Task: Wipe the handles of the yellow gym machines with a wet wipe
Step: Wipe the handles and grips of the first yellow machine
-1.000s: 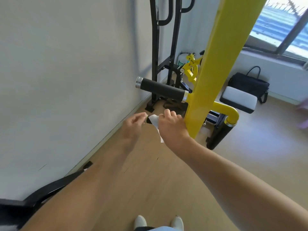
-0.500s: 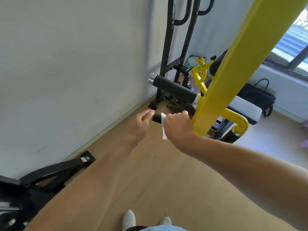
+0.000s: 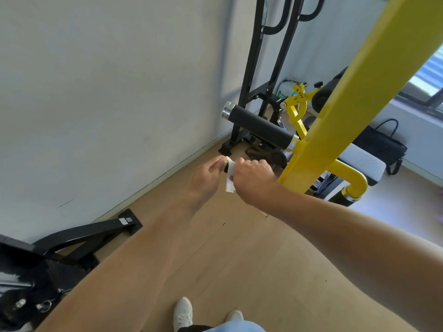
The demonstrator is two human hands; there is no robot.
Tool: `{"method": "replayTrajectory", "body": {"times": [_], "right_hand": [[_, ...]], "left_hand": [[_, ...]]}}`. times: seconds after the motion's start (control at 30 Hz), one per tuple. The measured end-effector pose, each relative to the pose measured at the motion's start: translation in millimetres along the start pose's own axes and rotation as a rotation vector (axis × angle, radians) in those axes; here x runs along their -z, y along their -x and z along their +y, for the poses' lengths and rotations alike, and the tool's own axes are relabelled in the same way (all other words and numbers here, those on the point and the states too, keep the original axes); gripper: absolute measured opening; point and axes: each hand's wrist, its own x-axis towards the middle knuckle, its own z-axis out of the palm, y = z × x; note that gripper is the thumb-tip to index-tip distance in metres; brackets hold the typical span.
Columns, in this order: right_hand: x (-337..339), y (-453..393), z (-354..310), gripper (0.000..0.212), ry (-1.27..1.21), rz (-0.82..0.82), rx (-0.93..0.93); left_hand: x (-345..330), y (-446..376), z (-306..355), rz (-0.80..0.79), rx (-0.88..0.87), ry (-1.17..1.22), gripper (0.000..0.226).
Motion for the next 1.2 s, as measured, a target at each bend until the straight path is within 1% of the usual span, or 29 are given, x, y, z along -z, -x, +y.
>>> {"method": "replayTrajectory", "body": {"times": [0.07, 0.1, 0.13, 0.2, 0.23, 0.3, 0.37, 0.43, 0.5, 0.53, 0.57, 0.63, 0.7, 0.73, 0.8, 0.83, 0.9, 0.93, 0.97, 1.03, 1.1, 1.13, 1.2], "right_hand": [[-1, -7, -10, 0.036, -0.212, 0.058, 0.016], [1, -6, -10, 0.036, -0.256, 0.058, 0.007], [4, -4, -5, 0.036, -0.231, 0.027, 0.005], [9, 5, 8, 0.039, -0.032, -0.083, -0.006], [10, 10, 14, 0.039, 0.048, -0.112, -0.029], [10, 12, 17, 0.039, 0.085, -0.115, -0.054], [4, 6, 5, 0.039, -0.059, -0.075, -0.013], [-2, -3, -8, 0.032, -0.255, -0.008, -0.006], [1, -6, -13, 0.027, -0.312, 0.033, -0.021], [4, -5, -10, 0.028, -0.291, 0.004, -0.012], [5, -3, -4, 0.032, -0.235, -0.060, -0.002], [13, 4, 7, 0.041, -0.022, -0.195, -0.002], [19, 10, 15, 0.042, 0.152, -0.251, -0.049], [20, 11, 15, 0.041, 0.180, -0.252, -0.051], [13, 5, 6, 0.039, 0.112, -0.169, 0.020], [8, 2, 0, 0.035, 0.016, -0.096, 0.050], [5, -4, -14, 0.025, -0.158, 0.003, 0.022], [6, -6, -17, 0.023, -0.205, 0.029, 0.007], [7, -6, -17, 0.024, -0.209, 0.016, 0.009], [14, 1, -3, 0.030, -0.081, -0.115, 0.016], [22, 10, 13, 0.037, 0.188, -0.231, -0.022], [24, 14, 18, 0.039, 0.294, -0.259, -0.034], [23, 16, 15, 0.040, 0.354, -0.286, -0.047]], "left_hand": [[1, 0, -1, -0.043, -0.012, -0.037, 0.039], [2, 0, -2, -0.057, -0.019, -0.055, 0.039], [2, 0, -2, -0.065, -0.019, -0.060, 0.038], [4, -1, -3, -0.083, -0.004, -0.052, 0.036], [4, -2, -3, -0.096, 0.007, -0.050, 0.035], [4, -1, -4, -0.114, 0.024, -0.058, 0.035], [2, 0, -3, -0.118, 0.031, -0.092, 0.035], [0, 1, -3, -0.093, 0.015, -0.167, 0.035], [1, 1, -4, -0.058, 0.007, -0.234, 0.034], [3, 0, -5, -0.058, 0.006, -0.251, 0.035], [4, 1, -5, -0.064, 0.004, -0.254, 0.035], [5, 1, -4, -0.064, -0.003, -0.245, 0.034], [5, 3, -3, -0.077, -0.002, -0.238, 0.032], [4, 4, -4, -0.086, 0.001, -0.235, 0.033], [3, 5, -5, -0.089, 0.002, -0.214, 0.039], [4, 5, -5, -0.079, 0.007, -0.207, 0.042], [5, 6, 0, -0.051, 0.022, -0.225, 0.043], [6, 7, 2, -0.039, 0.025, -0.243, 0.043], [7, 7, 3, -0.042, 0.026, -0.259, 0.043], [9, 7, 4, -0.056, 0.032, -0.243, 0.042], [10, 4, 4, -0.080, 0.042, -0.215, 0.038], [10, 3, 5, -0.101, 0.051, -0.209, 0.036], [8, 3, 6, -0.129, 0.061, -0.210, 0.036]]}}
